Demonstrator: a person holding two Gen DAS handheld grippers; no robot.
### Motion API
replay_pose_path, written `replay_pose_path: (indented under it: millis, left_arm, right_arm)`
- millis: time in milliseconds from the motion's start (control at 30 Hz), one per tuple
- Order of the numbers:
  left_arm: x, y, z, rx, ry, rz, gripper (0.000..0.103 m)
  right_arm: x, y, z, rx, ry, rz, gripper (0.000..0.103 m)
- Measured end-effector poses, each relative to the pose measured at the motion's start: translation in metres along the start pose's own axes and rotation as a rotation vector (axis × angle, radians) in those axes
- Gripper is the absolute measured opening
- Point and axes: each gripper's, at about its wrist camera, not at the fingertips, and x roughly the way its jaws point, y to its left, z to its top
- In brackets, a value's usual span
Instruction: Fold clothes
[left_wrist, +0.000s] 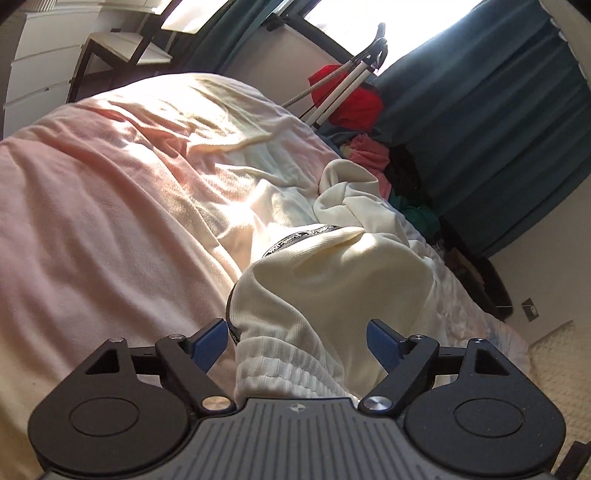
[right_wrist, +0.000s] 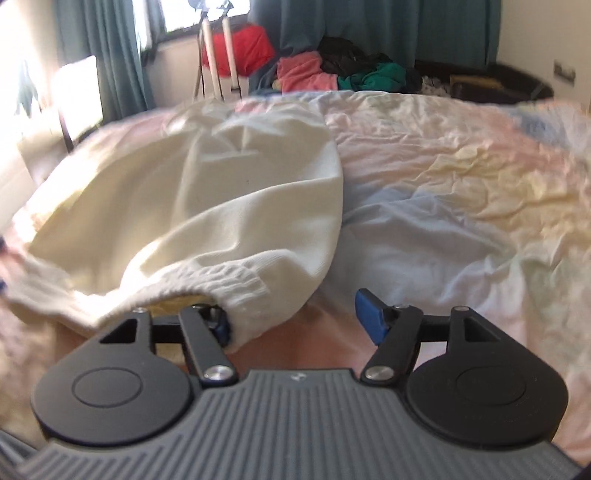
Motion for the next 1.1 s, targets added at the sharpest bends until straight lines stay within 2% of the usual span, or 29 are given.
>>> replay_pose_path:
  millis: [100, 200, 233, 367, 467, 533, 767, 1067, 1100]
  left_arm:
    - [0.018, 0.001, -0.003, -0.011, 0.042, 0.034, 0.084]
    - [0.03, -0.003, -0.007, 0.049, 0.066, 0.084, 0.084]
    - [0.032, -0.004, -0.009, 0.066, 0.069, 0.09, 0.084]
    - [0.038, -0.002, -0.012, 0.064, 0.093, 0.088, 0.084]
    - [0.038, -0.002, -0.014, 0.052, 0.092, 0.073, 0.084]
    - [0.037, -0.003, -0.014, 0.056, 0.088, 0.064, 0.084]
    - [0.042, 0.004, -0.015, -0.004, 0.112, 0.044, 0.082]
    - [0.047, 0.019, -0.021, -0.108, 0.147, 0.002, 0.069]
    - [0.048, 0.02, -0.022, -0.116, 0.15, -0.002, 0.068]
  right_arm:
    - [0.027, 0.031, -0.011, -0.246, 0.047, -0.129, 0.068]
    - [0.051, 0.061, -0.022, -0.484, 0.085, -0.252, 0.069]
    - [0.051, 0.067, -0.026, -0.537, 0.068, -0.273, 0.069]
    - [0.028, 0.07, -0.02, -0.556, -0.064, -0.249, 0.07]
    - [0.008, 0.064, -0.012, -0.476, -0.155, -0.212, 0.07]
    - [0.003, 0.057, -0.005, -0.404, -0.154, -0.147, 0.07]
    - [0.008, 0.014, -0.001, -0.004, 0.02, 0.238, 0.071]
    - [-0.01, -0.067, -0.003, 0.565, -0.011, 0.429, 0.072]
    - [-0.009, -0.074, -0.005, 0.614, -0.003, 0.422, 0.072]
